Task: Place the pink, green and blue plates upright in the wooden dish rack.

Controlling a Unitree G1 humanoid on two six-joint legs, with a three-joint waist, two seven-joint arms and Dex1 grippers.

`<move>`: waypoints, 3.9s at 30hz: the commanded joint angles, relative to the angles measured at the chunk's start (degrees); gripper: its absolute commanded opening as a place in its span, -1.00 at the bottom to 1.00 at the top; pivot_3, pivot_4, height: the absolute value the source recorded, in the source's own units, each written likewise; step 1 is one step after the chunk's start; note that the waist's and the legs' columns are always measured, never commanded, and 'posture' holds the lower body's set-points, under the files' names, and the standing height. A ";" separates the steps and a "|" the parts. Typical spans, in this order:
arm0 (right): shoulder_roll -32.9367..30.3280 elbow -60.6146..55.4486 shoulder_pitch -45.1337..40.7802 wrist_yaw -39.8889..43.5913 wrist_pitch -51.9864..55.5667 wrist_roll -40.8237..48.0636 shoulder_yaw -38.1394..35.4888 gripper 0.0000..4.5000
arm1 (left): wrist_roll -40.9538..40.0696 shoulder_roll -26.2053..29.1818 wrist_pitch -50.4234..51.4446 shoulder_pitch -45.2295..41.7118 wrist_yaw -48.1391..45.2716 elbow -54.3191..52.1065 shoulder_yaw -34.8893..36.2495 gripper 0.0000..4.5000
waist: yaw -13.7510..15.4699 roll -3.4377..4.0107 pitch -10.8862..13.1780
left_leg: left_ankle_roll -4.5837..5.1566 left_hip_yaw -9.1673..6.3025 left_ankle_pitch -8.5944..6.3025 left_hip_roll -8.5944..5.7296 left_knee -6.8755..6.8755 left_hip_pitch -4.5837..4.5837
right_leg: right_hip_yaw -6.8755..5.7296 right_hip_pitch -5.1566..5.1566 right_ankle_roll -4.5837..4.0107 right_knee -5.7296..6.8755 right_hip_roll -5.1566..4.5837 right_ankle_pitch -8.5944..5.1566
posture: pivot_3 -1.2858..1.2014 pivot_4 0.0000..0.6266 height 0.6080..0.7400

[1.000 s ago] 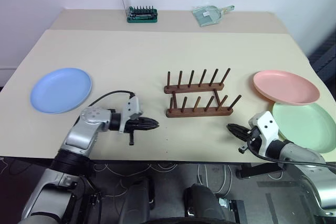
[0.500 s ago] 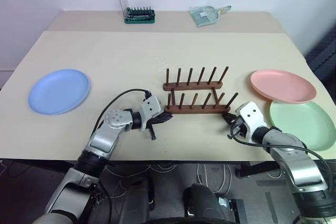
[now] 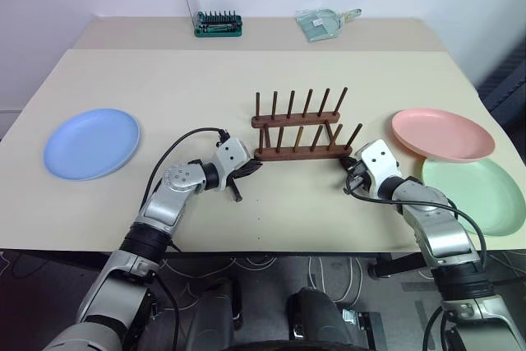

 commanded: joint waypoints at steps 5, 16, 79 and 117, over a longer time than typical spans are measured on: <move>0.64 0.30 -0.49 0.02 -1.33 -0.53 -0.37 -1.00 | 1.09 0.02 0.21 -0.14 2.06 2.07 1.31 -0.93 | -0.07 0.00 0.00 | 0.00 0.00 0.00 0.01 0.00 0.01 | 0.00 0.00 0.00 0.00 0.00 0.00 | 0.03 -0.52 0.88; 0.63 -0.48 -0.16 0.29 -1.18 -0.56 -0.47 -1.00 | 1.26 0.16 -0.51 -0.33 1.92 2.64 1.09 -0.93 | -0.09 0.00 0.00 | -0.01 0.00 0.00 0.01 0.00 0.01 | 0.00 0.00 0.00 0.01 0.00 0.00 | 0.03 -0.52 0.88; -20.02 32.06 -22.78 14.76 -0.31 -5.89 0.60 0.98 | -11.12 -4.57 2.69 2.74 -11.84 -13.23 0.98 -0.96 | 0.28 0.06 0.05 | 0.00 0.11 0.02 -0.03 0.08 -0.26 | 0.02 -0.16 0.04 -0.15 0.01 -0.02 | 0.03 -0.52 0.88; 1.52 -26.72 -27.78 -4.64 30.62 46.68 -25.90 -0.95 | -14.49 -6.35 2.24 1.43 -10.34 -12.32 4.50 -0.96 | 0.29 0.02 0.08 | 0.09 -0.01 -0.04 -0.04 0.11 -0.41 | -0.01 -0.19 0.03 -0.08 -0.20 -0.01 | 0.03 -0.52 0.88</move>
